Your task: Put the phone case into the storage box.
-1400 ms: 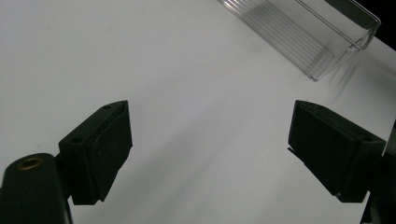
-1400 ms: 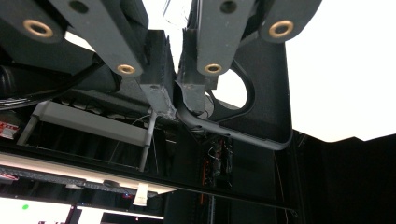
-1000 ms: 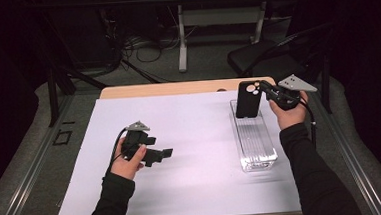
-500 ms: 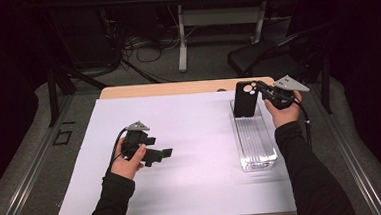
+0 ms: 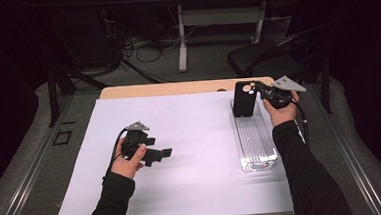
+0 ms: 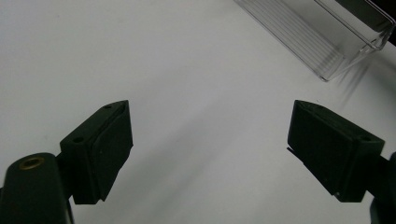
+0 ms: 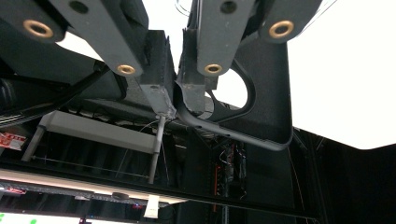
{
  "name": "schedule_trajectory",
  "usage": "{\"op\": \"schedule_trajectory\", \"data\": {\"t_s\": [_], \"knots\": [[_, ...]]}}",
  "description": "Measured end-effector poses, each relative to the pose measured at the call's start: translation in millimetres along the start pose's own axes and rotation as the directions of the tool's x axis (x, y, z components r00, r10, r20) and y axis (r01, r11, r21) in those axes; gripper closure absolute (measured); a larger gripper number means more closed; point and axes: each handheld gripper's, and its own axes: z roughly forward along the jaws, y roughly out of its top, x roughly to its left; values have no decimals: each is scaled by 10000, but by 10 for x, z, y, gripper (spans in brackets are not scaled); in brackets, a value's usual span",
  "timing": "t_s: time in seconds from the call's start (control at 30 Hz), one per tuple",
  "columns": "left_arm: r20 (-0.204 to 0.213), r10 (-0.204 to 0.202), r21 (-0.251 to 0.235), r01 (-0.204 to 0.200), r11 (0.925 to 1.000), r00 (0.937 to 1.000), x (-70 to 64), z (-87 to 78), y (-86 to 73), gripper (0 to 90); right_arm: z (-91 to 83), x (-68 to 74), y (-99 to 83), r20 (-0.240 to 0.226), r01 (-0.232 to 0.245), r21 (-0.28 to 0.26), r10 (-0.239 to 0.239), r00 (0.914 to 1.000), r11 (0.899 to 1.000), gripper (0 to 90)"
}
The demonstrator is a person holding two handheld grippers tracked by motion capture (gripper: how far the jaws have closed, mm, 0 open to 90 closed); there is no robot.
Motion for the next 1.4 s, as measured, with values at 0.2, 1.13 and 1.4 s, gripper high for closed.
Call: {"op": "schedule_trajectory", "data": {"t_s": [0.2, 1.13, 1.4], "knots": [[54, -5, 73, 4, 10000, 10000, 3, 11, -1, 143, 27, 24, 63, -36, 480, 56, -480, 9988, 9988, 846], [58, -26, 144, 25, 9999, 10000, 18, 28, -25, 144, 138, 68, 74, -50, 860, -14, -860, 9963, 9963, 845], [45, 5, 166, -6, 9999, 10000, 17, 38, -26, 144, 120, 42, 45, 15, 752, -72, -751, 9972, 9971, 844]]}}
